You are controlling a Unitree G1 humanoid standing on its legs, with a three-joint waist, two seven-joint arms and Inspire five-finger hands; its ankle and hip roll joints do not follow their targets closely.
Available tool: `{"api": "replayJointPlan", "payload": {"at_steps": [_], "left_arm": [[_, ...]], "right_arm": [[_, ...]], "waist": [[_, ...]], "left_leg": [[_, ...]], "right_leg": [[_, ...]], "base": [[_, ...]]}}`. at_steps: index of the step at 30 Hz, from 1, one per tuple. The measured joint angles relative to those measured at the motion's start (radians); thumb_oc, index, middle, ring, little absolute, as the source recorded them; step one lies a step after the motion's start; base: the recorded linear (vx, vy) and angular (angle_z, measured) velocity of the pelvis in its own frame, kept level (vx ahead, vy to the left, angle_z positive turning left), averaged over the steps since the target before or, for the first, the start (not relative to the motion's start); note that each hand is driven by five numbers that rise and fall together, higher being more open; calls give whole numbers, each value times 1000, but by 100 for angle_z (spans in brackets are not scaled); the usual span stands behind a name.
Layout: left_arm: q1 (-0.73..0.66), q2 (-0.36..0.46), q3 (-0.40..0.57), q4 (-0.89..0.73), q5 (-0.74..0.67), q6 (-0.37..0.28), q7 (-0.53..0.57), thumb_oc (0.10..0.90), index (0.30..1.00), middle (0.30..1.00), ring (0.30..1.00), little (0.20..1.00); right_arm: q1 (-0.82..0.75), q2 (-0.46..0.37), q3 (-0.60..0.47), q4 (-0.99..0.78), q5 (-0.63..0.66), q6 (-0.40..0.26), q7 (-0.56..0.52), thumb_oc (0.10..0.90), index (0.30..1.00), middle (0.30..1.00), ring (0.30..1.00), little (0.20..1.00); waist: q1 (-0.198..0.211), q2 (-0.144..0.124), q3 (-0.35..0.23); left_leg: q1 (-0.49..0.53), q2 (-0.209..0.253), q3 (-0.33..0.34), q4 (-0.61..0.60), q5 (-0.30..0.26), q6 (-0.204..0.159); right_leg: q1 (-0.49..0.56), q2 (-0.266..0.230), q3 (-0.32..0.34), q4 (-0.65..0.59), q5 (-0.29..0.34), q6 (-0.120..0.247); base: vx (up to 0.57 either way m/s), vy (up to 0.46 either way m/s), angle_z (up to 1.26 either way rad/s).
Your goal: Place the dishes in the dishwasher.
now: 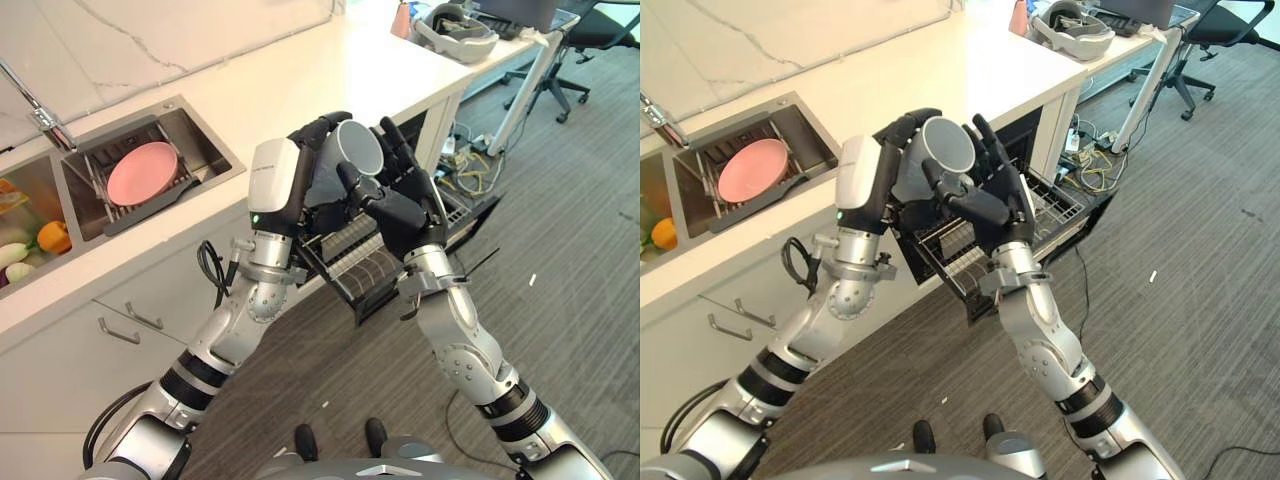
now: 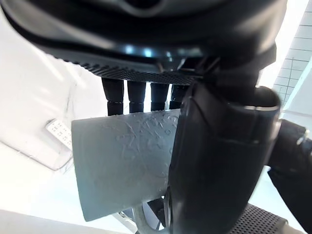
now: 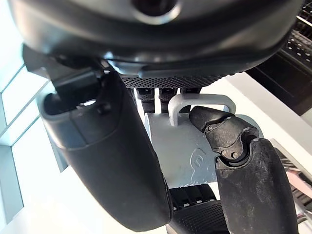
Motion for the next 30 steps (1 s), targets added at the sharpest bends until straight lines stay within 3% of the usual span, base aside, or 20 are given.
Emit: {"api": "replayJointPlan", "payload": {"at_steps": [7, 11, 12, 13, 15, 16, 20, 24, 28, 30], "left_arm": [[-38, 50, -33, 11, 39, -3, -33, 400, 300, 300, 300, 300], [-46, 77, -49, 10, 75, -3, -47, 400, 300, 300, 300, 300], [-46, 154, -36, -56, 65, 0, -112, 400, 300, 300, 300, 300], [-47, 318, -36, -179, 58, -7, -162, 400, 300, 300, 300, 300], [-76, 480, -23, -273, 52, -71, -180, 400, 300, 300, 300, 300], [-102, 477, -17, -268, 42, -82, -180, 400, 300, 300, 300, 300], [-126, 319, 16, -164, -18, -83, -121, 400, 300, 300, 300, 300], [-76, 207, -21, -63, -13, -109, -70, 400, 300, 300, 300, 300], [-74, 173, -48, -14, 4, -117, -68, 400, 300, 300, 300, 300], [-75, 146, -49, 3, 8, -118, -68, 400, 300, 300, 300, 300]], "right_arm": [[-17, -26, 37, 29, 55, 11, -12, 800, 900, 900, 900, 900], [-52, -93, 65, 47, 88, 46, -11, 800, 900, 900, 900, 900], [-58, -118, 74, 48, 99, 61, -2, 616, 625, 625, 625, 625], [-59, -135, 80, 46, 105, 79, 28, 400, 300, 300, 300, 300], [-60, -187, 114, 16, 107, 86, 87, 400, 300, 300, 300, 300], [-68, -191, 119, 8, 120, 76, 98, 400, 300, 300, 300, 300], [-144, -155, 84, 41, 128, 76, 89, 400, 300, 300, 300, 300], [-78, -141, 58, 52, 58, 99, 73, 400, 300, 300, 300, 300], [39, -21, 15, 52, 3, 94, 45, 400, 300, 300, 300, 300], [41, -18, 14, 52, -1, 94, 31, 400, 300, 300, 300, 300]], "waist": [[7, -4, -6], [13, -6, -18], [19, -6, -18], [16, -8, -17], [26, -2, -22], [35, 3, -25], [55, -5, -37], [38, -12, -40], [21, -7, -40], [10, -4, -39]], "left_leg": [[-12, -5, -25, -1, 6, 2], [-13, -10, -30, -2, 8, 4], [-16, -9, -32, -4, 9, 2], [-22, -8, -30, -5, 4, -6], [-21, -10, -33, -5, 7, -1], [-15, -13, -37, -3, 7, -1], [-18, -19, -50, -5, 7, 2], [-28, -24, -57, -5, 9, 5], [-27, -27, -58, -3, 10, 6], [-27, -29, -60, -3, 10, 5]], "right_leg": [[1, -4, -25, 0, 0, 0], [1, -9, -29, 0, 0, 0], [-2, -10, -29, 0, 0, 0], [-6, -9, -31, 0, 0, 0], [-5, -10, -32, 0, -1, 1], [3, -13, -36, 0, -4, 4], [5, -17, -48, 0, -8, 6], [-1, -21, -56, 0, -8, 6], [0, -24, -58, 0, -10, 7], [1, -26, -59, 0, -10, 7]], "base": [[-6, -8, 10], [-27, -1, 4], [50, 10, 1], [0, 0, 0], [-11, -7, 6], [-14, -13, 20], [-6, -3, 9], [5, 15, 6], [3, 4, 1], [-3, 7, 2]]}}
